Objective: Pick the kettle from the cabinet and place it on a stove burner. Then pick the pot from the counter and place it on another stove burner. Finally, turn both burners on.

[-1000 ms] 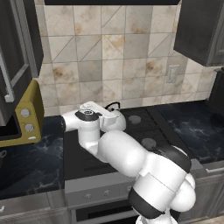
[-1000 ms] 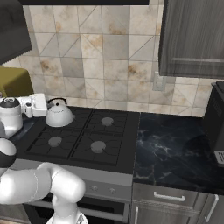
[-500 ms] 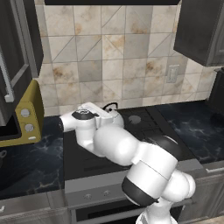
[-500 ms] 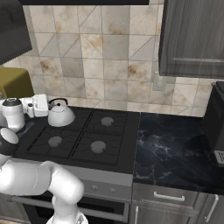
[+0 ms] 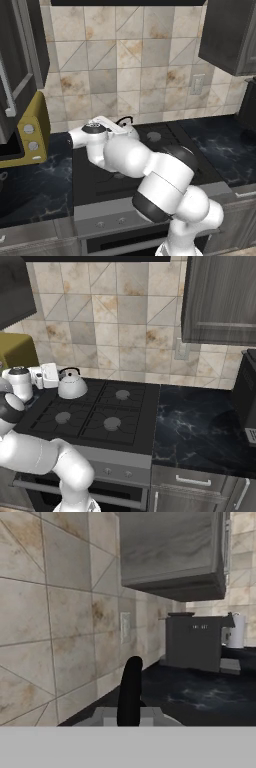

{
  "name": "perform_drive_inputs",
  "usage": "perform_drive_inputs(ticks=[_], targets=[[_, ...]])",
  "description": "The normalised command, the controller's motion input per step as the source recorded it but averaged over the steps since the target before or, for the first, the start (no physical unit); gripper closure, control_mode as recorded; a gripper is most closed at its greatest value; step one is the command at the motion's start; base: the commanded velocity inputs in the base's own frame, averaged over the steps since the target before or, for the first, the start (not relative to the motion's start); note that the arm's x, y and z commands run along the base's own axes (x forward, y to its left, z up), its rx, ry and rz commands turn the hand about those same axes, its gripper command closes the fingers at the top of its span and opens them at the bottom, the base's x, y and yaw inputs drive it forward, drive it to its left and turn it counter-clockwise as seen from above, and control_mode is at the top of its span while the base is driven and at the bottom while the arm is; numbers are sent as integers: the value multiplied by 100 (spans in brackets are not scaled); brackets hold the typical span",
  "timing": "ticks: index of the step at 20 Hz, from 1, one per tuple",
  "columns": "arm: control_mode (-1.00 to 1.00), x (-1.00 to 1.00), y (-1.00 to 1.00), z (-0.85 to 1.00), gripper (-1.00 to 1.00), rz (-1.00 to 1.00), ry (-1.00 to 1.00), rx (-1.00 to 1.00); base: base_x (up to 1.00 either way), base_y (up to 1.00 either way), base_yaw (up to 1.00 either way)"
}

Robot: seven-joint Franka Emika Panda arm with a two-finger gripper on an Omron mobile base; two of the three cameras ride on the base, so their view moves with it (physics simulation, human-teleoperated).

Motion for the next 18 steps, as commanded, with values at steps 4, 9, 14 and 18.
perform_drive_inputs(ticks=[4,9,14,18], targets=[[-100,21,3,-9,100,0,-3,0,0,0,0],[-100,20,7,-6,100,2,0,0,0,0,0],[-100,19,16,-11,100,4,0,0,0,0,0],[-100,21,12,-15,100,4,0,0,0,0,0]])
